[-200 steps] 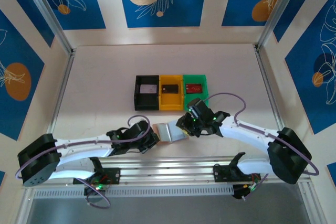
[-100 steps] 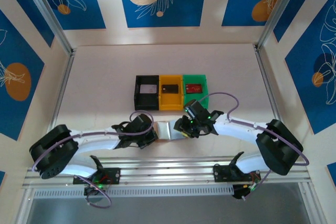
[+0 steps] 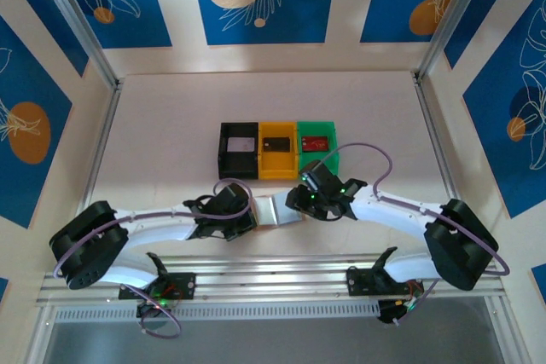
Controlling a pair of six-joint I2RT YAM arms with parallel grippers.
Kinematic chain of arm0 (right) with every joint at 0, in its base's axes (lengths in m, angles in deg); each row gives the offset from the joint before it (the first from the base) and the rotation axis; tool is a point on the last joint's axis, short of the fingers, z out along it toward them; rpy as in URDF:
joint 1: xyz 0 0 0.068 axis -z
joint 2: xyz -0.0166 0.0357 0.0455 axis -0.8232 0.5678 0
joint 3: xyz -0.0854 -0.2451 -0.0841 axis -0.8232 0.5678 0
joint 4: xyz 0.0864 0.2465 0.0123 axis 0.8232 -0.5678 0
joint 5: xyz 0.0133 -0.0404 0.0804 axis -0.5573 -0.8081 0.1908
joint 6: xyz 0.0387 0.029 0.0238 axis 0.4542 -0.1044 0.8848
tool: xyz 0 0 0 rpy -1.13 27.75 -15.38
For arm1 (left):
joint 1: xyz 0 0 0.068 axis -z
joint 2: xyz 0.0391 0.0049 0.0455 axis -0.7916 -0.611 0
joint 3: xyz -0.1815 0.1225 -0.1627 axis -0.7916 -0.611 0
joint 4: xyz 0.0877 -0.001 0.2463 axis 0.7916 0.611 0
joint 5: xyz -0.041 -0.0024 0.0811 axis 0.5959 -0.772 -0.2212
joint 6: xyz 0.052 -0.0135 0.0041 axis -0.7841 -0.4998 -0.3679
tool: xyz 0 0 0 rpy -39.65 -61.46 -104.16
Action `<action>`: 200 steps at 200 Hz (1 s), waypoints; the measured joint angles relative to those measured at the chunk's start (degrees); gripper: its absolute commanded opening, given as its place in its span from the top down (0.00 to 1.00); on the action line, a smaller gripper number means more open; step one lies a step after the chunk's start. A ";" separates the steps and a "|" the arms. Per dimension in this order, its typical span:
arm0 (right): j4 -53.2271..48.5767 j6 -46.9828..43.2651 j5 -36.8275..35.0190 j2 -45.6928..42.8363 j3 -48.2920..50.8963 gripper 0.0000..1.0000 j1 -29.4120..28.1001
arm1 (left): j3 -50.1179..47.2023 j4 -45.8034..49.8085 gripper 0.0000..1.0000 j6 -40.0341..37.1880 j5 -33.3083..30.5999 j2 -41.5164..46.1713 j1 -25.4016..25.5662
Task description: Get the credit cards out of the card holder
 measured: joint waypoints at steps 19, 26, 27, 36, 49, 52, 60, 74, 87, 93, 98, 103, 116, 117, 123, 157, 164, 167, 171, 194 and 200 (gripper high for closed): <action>0.11 -1.18 0.22 0.94 -0.35 0.57 0.04 | 0.83 1.70 1.00 -1.20 -0.04 -0.11 0.00; 0.17 -1.60 0.57 1.53 -0.61 0.57 0.04 | 1.11 2.12 1.00 -1.46 -0.04 -0.31 0.00; 0.26 -1.66 0.63 1.64 -0.63 0.57 0.04 | 1.16 2.16 1.00 -1.46 -0.04 -0.33 0.00; 0.57 -1.97 0.94 2.40 -0.81 0.57 0.04 | 1.70 2.80 1.00 -1.90 -0.04 -0.81 0.00; 1.22 -2.51 1.36 3.65 -0.94 0.57 0.04 | 2.49 3.58 1.00 -2.73 -0.04 -1.57 0.00; 1.36 -2.60 1.44 3.96 -0.96 0.57 0.04 | 2.67 3.76 1.00 -2.89 -0.02 -1.70 0.00; 1.53 -2.97 1.66 4.74 -1.05 0.57 0.04 | 3.02 4.20 1.00 -3.13 0.00 -1.99 0.00; 1.62 -3.41 2.01 6.10 -1.40 0.58 0.04 | 3.54 4.70 1.00 -3.78 0.00 -2.43 0.00; 1.68 -3.85 2.19 7.08 -1.75 0.58 0.02 | 3.80 4.90 1.00 -4.26 0.02 -2.69 0.00; 1.73 -4.02 2.27 7.43 -1.88 0.58 0.02 | 3.89 5.03 1.00 -4.39 0.02 -2.73 0.00; 1.77 -4.11 2.29 7.72 -1.97 0.58 0.02 | 3.96 5.14 1.00 -4.42 0.00 -2.78 0.00; 1.77 -4.26 2.27 7.89 -2.08 0.58 0.02 | 4.02 5.22 1.00 -4.42 0.02 -2.80 0.00; 1.81 -4.48 2.29 8.26 -2.29 0.60 0.02 | 4.17 5.35 1.00 -4.52 0.02 -2.97 0.00; 1.81 -4.48 2.29 8.26 -2.29 0.60 0.02 | 4.22 5.38 1.00 -4.61 0.02 -3.02 0.00; 1.79 -4.61 2.29 8.31 -2.38 0.61 -0.02 | 4.33 5.51 1.00 -4.74 0.02 -3.10 0.00; 2.69 -4.87 3.89 8.35 -2.51 0.62 -0.70 | 4.68 6.08 1.00 -5.88 0.02 -3.23 0.00; 2.93 -4.87 4.33 8.33 -2.54 0.62 -0.90 | 4.85 6.29 1.00 -6.03 0.02 -3.39 0.00; 2.97 -4.90 4.52 8.31 -2.56 0.62 -1.01 | 5.01 6.43 1.00 -6.16 0.02 -3.43 0.00; 3.08 -4.87 4.72 8.28 -2.56 0.62 -1.11 | 5.20 6.67 1.00 -6.36 0.02 -3.52 0.00; 3.17 -4.87 5.70 7.39 -3.06 0.62 -1.97 | 5.77 7.67 1.00 -7.48 -0.02 -3.61 0.00; 3.19 -4.87 5.92 7.04 -3.26 0.62 -2.19 | 5.97 8.00 1.00 -7.82 -0.04 -3.61 0.00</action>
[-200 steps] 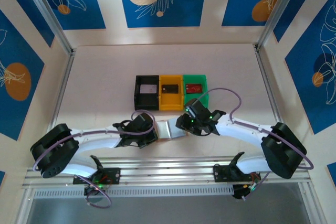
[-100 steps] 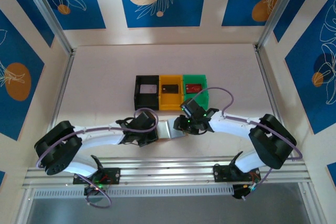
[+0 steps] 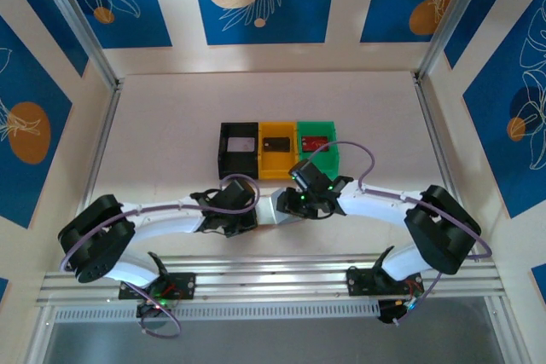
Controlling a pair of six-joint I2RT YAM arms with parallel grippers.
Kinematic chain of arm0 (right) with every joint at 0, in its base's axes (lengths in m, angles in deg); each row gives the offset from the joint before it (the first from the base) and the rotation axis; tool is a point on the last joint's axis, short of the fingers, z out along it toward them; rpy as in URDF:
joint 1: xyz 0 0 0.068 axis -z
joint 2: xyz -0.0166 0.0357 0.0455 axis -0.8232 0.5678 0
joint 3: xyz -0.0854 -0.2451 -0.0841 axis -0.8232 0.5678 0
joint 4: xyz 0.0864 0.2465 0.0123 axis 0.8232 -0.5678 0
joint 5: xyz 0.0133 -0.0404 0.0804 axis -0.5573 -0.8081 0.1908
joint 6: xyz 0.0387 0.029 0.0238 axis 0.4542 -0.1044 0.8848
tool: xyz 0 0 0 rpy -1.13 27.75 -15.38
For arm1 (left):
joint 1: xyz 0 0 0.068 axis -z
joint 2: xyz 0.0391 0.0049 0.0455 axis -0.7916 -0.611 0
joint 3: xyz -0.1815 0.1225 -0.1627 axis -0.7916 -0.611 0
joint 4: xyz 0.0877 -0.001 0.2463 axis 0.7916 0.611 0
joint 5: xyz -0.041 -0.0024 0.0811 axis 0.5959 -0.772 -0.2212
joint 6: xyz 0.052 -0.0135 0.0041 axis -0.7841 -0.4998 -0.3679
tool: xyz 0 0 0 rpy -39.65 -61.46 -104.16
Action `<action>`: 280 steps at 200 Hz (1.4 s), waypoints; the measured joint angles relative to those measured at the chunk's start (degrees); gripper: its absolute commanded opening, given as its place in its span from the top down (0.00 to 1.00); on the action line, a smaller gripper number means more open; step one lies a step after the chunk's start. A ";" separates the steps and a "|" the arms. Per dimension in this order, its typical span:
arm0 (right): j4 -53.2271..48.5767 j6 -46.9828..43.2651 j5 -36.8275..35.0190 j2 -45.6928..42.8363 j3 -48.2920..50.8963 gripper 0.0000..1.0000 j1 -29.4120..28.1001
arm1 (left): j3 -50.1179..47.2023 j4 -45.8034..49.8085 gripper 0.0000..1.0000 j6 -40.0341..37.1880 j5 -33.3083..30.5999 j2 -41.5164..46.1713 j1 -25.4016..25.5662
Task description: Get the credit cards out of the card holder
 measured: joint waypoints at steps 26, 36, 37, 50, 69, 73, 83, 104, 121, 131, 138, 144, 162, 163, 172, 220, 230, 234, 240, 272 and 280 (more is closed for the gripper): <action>1.36 0.04 1.51 -1.18 -1.01 0.62 -0.83 | 1.29 2.23 0.79 -2.08 -0.44 0.24 -0.13; 1.92 0.07 2.29 -1.22 -1.38 0.62 -0.96 | 1.53 2.84 0.69 -2.27 -0.57 0.66 -0.39; 2.01 0.07 2.40 -1.22 -1.44 0.62 -0.96 | 1.53 2.89 0.68 -2.45 -0.57 0.70 -0.44; 2.54 0.22 3.41 -1.22 -1.75 0.62 -1.11 | 1.64 4.00 0.57 -3.37 -0.72 1.99 -1.05; 2.89 0.28 4.74 -0.96 -2.49 0.62 -1.57 | 2.21 6.54 0.39 -4.90 -1.40 4.61 -2.49; 2.95 0.28 4.96 -0.79 -2.75 0.62 -1.68 | 2.36 7.21 0.36 -5.66 -1.53 5.38 -2.93; 3.04 0.35 5.55 -0.07 -3.48 0.62 -2.03 | 2.56 8.44 0.28 -5.99 -1.97 7.23 -3.89; 3.43 0.48 6.69 1.95 -4.87 0.61 -2.73 | 2.86 11.78 0.25 -7.45 -2.99 11.91 -5.99; 3.54 0.46 7.45 3.39 -5.70 0.61 -3.37 | 2.91 13.79 0.23 -8.17 -3.45 15.17 -7.08; 3.39 0.46 7.67 3.56 -5.95 0.61 -3.50 | 2.91 14.51 0.22 -8.35 -3.58 16.22 -7.30; 3.17 0.44 7.72 3.48 -6.01 0.61 -3.48 | 2.91 14.73 0.22 -8.35 -3.56 16.41 -7.34; 2.75 0.42 7.69 3.32 -6.03 0.61 -3.39 | 2.91 14.78 0.22 -8.35 -3.39 16.33 -7.34; -0.17 -0.07 6.34 2.32 -6.05 0.61 -2.16 | 3.02 14.91 0.22 -8.28 -2.60 14.82 -7.37; -0.50 -0.13 6.16 2.16 -6.05 0.61 -1.99 | 3.02 14.93 0.22 -8.26 -2.54 14.73 -7.37; -2.27 -0.59 5.31 1.49 -6.08 0.61 -0.94 | 3.26 14.88 0.21 -8.09 -1.84 13.44 -7.37; -7.89 -2.64 3.87 0.37 -5.88 0.61 5.25 | 7.08 15.28 0.22 -7.89 0.22 5.46 -7.21; -8.20 -3.04 3.82 0.37 -5.73 0.61 5.53 | 7.54 15.23 0.22 -7.89 0.55 3.80 -7.15; -8.26 -3.08 3.80 0.37 -5.62 0.61 5.57 | 7.74 15.32 0.22 -7.89 0.59 3.13 -7.10; -8.41 -3.32 3.78 0.39 -5.57 0.61 5.57 | 7.91 15.30 0.22 -7.89 0.76 2.23 -7.04; -8.79 -4.52 3.37 2.32 -5.55 0.61 5.57 | 8.09 15.61 0.22 -7.91 1.40 -1.46 -6.64; -8.90 -4.72 2.99 3.04 -5.55 0.61 5.55 | 8.11 15.80 0.22 -7.93 1.42 -2.03 -6.56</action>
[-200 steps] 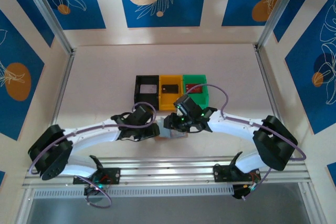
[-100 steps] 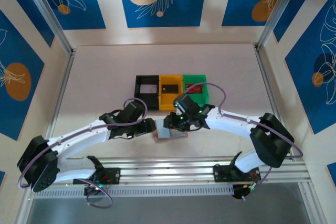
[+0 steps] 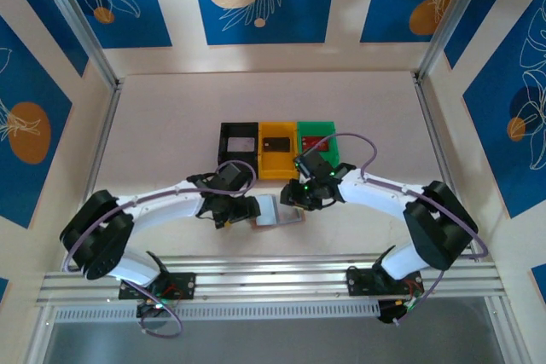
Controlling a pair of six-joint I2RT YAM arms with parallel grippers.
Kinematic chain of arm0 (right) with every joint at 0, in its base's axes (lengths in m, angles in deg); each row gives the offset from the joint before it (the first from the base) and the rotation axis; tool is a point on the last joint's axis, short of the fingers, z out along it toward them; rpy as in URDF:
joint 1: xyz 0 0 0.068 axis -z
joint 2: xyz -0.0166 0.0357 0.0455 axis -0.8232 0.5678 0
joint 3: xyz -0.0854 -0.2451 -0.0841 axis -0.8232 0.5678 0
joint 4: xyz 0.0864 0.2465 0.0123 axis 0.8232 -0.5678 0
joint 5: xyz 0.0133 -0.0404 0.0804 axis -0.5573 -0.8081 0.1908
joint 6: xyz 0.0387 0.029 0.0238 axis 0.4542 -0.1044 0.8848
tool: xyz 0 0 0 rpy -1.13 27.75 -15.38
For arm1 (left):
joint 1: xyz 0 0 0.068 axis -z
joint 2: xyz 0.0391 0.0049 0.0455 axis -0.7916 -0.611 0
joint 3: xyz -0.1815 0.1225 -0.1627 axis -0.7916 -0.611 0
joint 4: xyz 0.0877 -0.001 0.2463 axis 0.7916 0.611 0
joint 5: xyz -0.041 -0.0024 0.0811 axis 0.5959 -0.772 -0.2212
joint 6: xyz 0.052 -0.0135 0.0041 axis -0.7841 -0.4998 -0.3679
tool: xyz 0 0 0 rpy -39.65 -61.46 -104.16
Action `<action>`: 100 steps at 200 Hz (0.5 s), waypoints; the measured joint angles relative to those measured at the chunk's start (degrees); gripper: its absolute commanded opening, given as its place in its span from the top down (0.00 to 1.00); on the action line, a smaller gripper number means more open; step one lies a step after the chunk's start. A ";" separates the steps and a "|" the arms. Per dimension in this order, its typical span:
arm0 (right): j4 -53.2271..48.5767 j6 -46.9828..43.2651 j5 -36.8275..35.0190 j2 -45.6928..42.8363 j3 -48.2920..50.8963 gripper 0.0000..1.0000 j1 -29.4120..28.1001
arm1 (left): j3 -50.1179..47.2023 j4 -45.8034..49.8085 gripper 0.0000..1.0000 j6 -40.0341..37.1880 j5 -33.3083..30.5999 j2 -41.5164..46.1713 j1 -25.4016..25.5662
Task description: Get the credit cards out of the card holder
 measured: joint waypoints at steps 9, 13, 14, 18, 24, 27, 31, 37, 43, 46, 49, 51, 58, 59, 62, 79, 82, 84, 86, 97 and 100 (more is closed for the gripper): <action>-0.26 -0.15 -0.50 0.63 0.00 0.61 0.00 | 0.02 0.13 0.22 -0.02 0.11 -0.70 0.04; -0.35 -0.24 -0.74 0.83 0.00 0.61 0.00 | 0.04 0.24 0.22 -0.02 0.13 -0.90 0.09; -0.37 -0.26 -0.79 0.87 0.00 0.61 0.00 | 0.04 0.24 0.22 -0.02 0.13 -0.94 0.11; -0.46 -0.37 -0.96 1.05 0.00 0.61 0.00 | 0.04 0.33 0.22 -0.04 0.13 -1.27 0.11; -0.50 -0.44 -1.36 1.22 0.00 0.61 0.00 | 0.11 0.50 0.22 -0.07 0.13 -1.66 0.11; -0.50 -0.50 -1.53 1.31 0.00 0.61 0.00 | 0.17 0.57 0.22 -0.15 0.13 -1.81 0.11; -0.50 -0.66 -1.84 1.33 0.00 0.61 -0.02 | 0.31 0.70 0.22 -0.17 0.13 -2.05 0.11; -0.50 -0.87 -2.21 1.38 0.00 0.61 -0.07 | 0.52 0.87 0.22 -0.17 0.13 -2.32 0.17; -0.52 -1.01 -2.54 1.38 0.00 0.61 -0.07 | 0.72 1.05 0.22 -0.20 0.13 -2.56 0.22; -0.52 -1.09 -2.69 1.38 0.00 0.61 -0.07 | 0.81 1.14 0.22 -0.20 0.11 -2.64 0.28; -0.52 -1.16 -2.86 1.38 0.00 0.61 -0.09 | 0.87 1.25 0.22 -0.22 0.09 -2.75 0.35; -0.55 -1.33 -3.10 1.38 0.00 0.61 -0.11 | 0.90 1.29 0.22 -0.22 0.09 -2.82 0.37; -0.63 -1.40 -3.50 1.38 0.00 0.61 -0.11 | 0.96 1.40 0.22 -0.22 -0.07 -3.02 0.44; -0.66 -1.42 -3.50 1.38 0.00 0.61 -0.11 | 0.96 1.42 0.22 -0.22 -0.09 -3.04 0.44; -0.68 -1.53 -3.67 1.38 0.00 0.61 -0.11 | 1.01 1.46 0.22 -0.22 -0.09 -3.08 0.46; -0.66 -1.95 -3.93 1.44 0.00 0.61 -0.24 | 1.11 1.53 0.22 -0.20 -0.37 -3.45 0.72; -0.66 -1.97 -3.96 1.44 0.00 0.61 -0.33 | 1.11 1.55 0.22 -0.20 -0.46 -3.48 0.76; -0.66 -2.03 -3.96 1.49 0.00 0.60 -0.44 | 1.11 1.55 0.22 -0.20 -0.48 -3.52 0.79; -0.66 -2.14 -4.00 1.49 0.00 0.60 -0.50 | 1.11 1.57 0.22 -0.20 -0.52 -3.52 0.83; -0.52 -2.36 -4.07 1.84 -0.02 0.61 -1.16 | 1.14 1.55 0.22 -0.20 -0.63 -3.69 0.98; -0.48 -2.40 -4.11 1.99 -0.02 0.61 -1.42 | 1.14 1.55 0.22 -0.17 -0.74 -3.76 0.98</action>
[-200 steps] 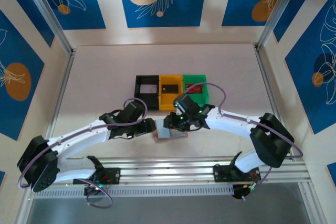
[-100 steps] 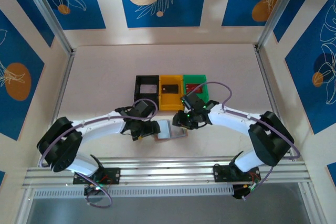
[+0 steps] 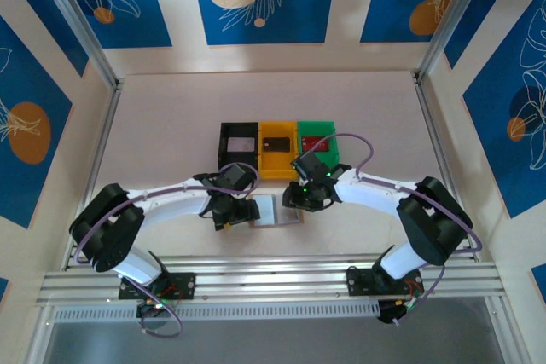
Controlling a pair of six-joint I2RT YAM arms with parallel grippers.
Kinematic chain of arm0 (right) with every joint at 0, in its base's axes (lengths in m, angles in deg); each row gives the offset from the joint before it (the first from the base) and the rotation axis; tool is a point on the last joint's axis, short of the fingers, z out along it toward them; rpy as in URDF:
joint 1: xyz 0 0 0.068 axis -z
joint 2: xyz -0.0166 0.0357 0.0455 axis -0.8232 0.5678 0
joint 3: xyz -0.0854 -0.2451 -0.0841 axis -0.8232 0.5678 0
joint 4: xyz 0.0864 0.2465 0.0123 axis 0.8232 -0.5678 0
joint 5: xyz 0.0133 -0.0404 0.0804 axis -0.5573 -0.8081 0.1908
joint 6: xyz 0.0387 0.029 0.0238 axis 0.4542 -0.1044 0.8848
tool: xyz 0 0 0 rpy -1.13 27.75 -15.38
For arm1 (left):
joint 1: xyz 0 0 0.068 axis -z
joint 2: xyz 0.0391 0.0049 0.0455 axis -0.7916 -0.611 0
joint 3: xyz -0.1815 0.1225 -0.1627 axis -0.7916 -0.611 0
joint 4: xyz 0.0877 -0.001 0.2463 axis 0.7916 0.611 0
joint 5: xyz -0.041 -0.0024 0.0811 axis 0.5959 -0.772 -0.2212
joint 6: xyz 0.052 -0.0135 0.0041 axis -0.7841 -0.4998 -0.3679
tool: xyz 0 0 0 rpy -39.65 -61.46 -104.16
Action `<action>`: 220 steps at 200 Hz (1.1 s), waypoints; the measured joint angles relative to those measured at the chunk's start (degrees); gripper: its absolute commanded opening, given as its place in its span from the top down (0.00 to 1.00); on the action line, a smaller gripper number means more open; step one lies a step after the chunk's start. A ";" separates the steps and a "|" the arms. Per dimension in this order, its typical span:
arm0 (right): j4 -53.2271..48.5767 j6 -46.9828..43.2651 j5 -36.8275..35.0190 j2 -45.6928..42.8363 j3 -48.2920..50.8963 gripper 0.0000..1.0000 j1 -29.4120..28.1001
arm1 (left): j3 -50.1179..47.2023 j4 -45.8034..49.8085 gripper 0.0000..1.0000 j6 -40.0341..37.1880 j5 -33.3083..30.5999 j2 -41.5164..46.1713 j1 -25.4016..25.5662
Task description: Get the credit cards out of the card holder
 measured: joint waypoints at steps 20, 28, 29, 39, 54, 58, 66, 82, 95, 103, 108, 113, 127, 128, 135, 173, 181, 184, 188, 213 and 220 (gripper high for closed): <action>0.04 -0.20 -0.09 1.09 -0.04 0.61 -1.51 | 0.11 0.11 0.22 0.00 -0.52 -0.44 0.33; 0.04 -0.20 -0.22 1.31 -0.11 0.61 -1.97 | 0.26 0.22 0.22 0.02 -0.79 -0.66 0.52; 0.04 -0.20 -0.22 1.33 -0.13 0.61 -2.03 | 0.26 0.22 0.22 0.02 -0.83 -0.68 0.55; 0.00 -0.20 -0.28 1.33 -0.35 0.61 -2.38 | 0.42 0.37 0.22 0.02 -1.11 -0.87 0.79; 0.17 -0.20 -0.46 1.38 -0.50 0.62 -2.60 | 0.52 0.48 0.22 0.04 -1.53 -1.20 1.14; 0.17 -0.20 -0.46 1.38 -0.52 0.62 -2.64 | 0.57 0.52 0.22 0.04 -1.68 -1.22 1.22; 0.20 -0.22 -0.44 1.46 -0.52 0.62 -2.69 | 0.63 0.57 0.22 0.04 -1.95 -1.31 1.40; 0.31 -0.20 -0.39 1.77 -0.59 0.62 -2.69 | 0.68 0.57 0.22 0.04 -2.25 -1.53 1.64; 0.50 -0.20 -0.35 1.77 -0.59 0.62 -2.75 | 0.68 0.57 0.22 0.04 -2.45 -1.55 1.81; 0.55 -0.20 -0.24 1.79 -0.66 0.62 -2.84 | 0.68 0.57 0.22 0.09 -2.60 -1.60 1.90; 0.57 -0.20 -0.22 1.79 -0.68 0.62 -2.84 | 0.68 0.57 0.21 0.11 -2.67 -1.60 1.97; 0.61 -0.17 -0.22 1.79 -0.70 0.62 -2.91 | 0.68 0.57 0.22 0.13 -2.80 -1.62 2.01; 0.61 -0.15 -0.24 1.81 -0.70 0.62 -2.99 | 0.68 0.57 0.22 0.17 -2.93 -1.64 2.10; 0.63 -0.15 -0.24 1.81 -0.70 0.62 -3.02 | 0.68 0.57 0.22 0.17 -2.97 -1.64 2.10; 0.68 -0.15 -0.22 1.84 -0.70 0.62 -3.02 | 0.68 0.57 0.22 0.20 -3.06 -1.64 2.14; 2.38 -0.15 1.27 2.03 -0.70 0.62 -3.39 | 0.46 0.46 0.22 0.37 -3.50 -1.97 2.45; 2.95 -0.17 1.84 2.03 -0.68 0.62 -3.56 | 0.39 0.33 0.22 0.63 -3.63 -1.95 2.51; 3.17 -0.17 2.03 2.03 -0.68 0.62 -3.58 | 0.35 0.31 0.22 0.66 -3.67 -1.95 2.54; 3.54 -0.15 2.34 2.03 -0.68 0.62 -3.65 | 0.28 0.26 0.22 0.81 -3.74 -1.95 2.60; 5.16 -0.15 3.63 2.03 -0.68 0.62 -3.72 | 0.17 0.09 0.22 1.29 -4.28 -1.95 2.91; 5.33 -0.15 3.76 2.03 -0.68 0.62 -3.72 | 0.17 0.07 0.22 1.31 -4.35 -1.95 2.99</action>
